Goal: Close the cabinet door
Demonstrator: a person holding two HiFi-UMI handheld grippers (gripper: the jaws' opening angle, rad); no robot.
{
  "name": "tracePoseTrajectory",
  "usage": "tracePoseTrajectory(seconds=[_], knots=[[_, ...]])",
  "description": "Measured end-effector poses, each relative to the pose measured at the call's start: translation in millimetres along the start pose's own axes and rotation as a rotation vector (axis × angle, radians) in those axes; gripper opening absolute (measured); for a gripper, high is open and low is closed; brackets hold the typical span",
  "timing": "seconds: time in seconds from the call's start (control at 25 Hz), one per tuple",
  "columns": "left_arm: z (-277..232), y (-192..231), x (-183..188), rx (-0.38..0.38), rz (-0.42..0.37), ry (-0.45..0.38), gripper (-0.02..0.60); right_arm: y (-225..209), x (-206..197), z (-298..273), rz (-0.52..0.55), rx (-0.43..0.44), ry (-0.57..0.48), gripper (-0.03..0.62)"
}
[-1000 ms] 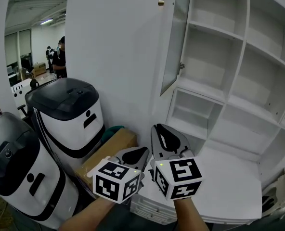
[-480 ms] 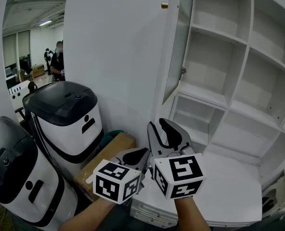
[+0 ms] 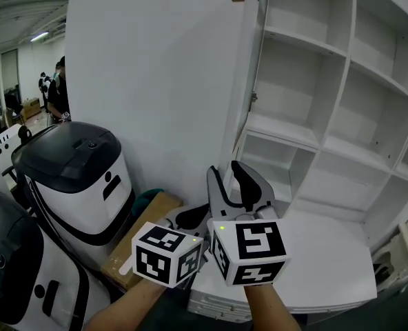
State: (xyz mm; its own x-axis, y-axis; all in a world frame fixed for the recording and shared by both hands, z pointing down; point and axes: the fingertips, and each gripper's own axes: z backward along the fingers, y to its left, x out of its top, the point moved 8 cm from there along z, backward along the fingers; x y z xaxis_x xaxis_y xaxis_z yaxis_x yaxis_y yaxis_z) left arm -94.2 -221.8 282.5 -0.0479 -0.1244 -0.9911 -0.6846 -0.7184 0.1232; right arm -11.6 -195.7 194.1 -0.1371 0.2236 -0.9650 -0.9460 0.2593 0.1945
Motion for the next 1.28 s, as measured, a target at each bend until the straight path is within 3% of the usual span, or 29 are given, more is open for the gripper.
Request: tracePoseTrajectory(seconds=[0.44, 1.28], knots=[[-6.1, 14.7, 5.6, -0.101, -0.006, -0.003, 0.011, 5.6, -1.1, -11.9, 0.012, -0.139, 0.019, 0.142], [-25.1, -4.6, 11.4, -0.258, -0.031, -0.009, 0.011, -26.5, -2.9, 15.6, -0.079, -0.181, 0.022, 0.106]])
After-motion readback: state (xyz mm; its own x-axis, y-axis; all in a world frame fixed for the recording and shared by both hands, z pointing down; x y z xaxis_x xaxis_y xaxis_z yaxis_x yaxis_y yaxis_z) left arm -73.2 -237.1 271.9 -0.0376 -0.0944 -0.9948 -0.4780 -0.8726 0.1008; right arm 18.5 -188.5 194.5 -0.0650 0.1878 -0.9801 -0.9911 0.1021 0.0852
